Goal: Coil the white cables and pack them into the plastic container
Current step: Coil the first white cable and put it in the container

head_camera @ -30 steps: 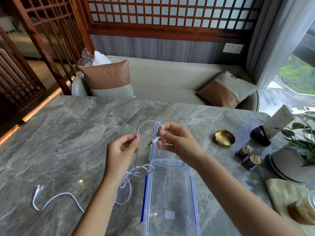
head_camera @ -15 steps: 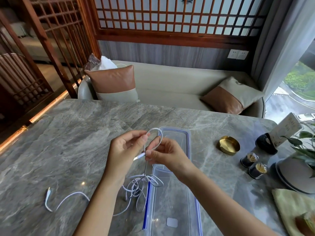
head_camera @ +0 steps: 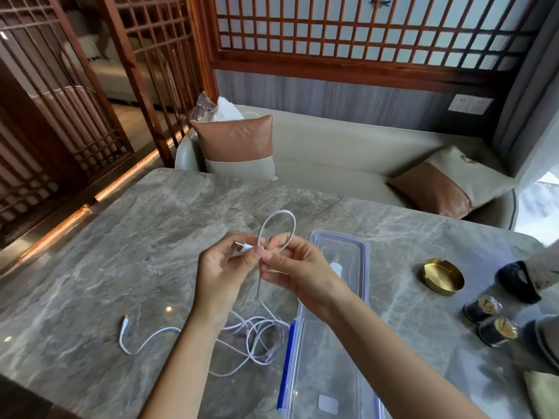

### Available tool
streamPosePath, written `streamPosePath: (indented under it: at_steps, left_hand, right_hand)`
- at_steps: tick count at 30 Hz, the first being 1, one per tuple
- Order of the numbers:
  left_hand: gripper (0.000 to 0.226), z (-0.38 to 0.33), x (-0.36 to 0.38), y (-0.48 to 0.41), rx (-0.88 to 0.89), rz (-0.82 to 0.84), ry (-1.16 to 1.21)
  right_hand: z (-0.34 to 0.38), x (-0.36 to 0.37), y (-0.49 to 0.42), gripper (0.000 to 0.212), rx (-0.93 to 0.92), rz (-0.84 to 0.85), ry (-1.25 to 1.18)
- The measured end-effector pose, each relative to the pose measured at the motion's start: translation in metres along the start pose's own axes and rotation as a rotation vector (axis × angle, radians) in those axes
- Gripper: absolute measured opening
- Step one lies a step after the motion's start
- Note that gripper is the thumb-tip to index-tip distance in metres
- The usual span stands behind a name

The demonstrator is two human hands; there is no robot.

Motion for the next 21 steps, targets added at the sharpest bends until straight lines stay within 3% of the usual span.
streamPosePath:
  at_steps: [7, 11, 14, 18, 21]
  left_hand:
    - [0.004, -0.018, -0.027, -0.021, 0.025, 0.007, 0.043]
    - [0.022, -0.022, -0.039, -0.027, 0.038, -0.083, 0.079]
    - [0.016, -0.025, -0.05, -0.034, 0.042, -0.182, 0.109]
    - [0.01, -0.026, -0.059, -0.037, 0.083, -0.194, 0.084]
    - [0.01, -0.019, -0.059, -0.033, 0.067, -0.164, 0.097]
  right_hand:
    - [0.017, 0.032, -0.036, 0.012, -0.047, 0.07, -0.088]
    - [0.019, 0.043, -0.046, 0.013, -0.128, 0.002, 0.001]
    - [0.007, 0.045, -0.044, 0.019, -0.151, -0.073, 0.091]
    - [-0.042, 0.056, -0.037, 0.044, 0.139, -0.054, 0.056]
    - [-0.08, 0.063, -0.038, 0.044, 0.314, -0.181, -0.41]
Point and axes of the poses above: each hand's wrist, its own y-axis away from the middle knuckle, its own x-axis out of the palm, z = x × y, the point moved 5 cm from there along -y, towards the middle knuckle, and after that the axes turned 4 degrees about z, right-handed, at the moved point
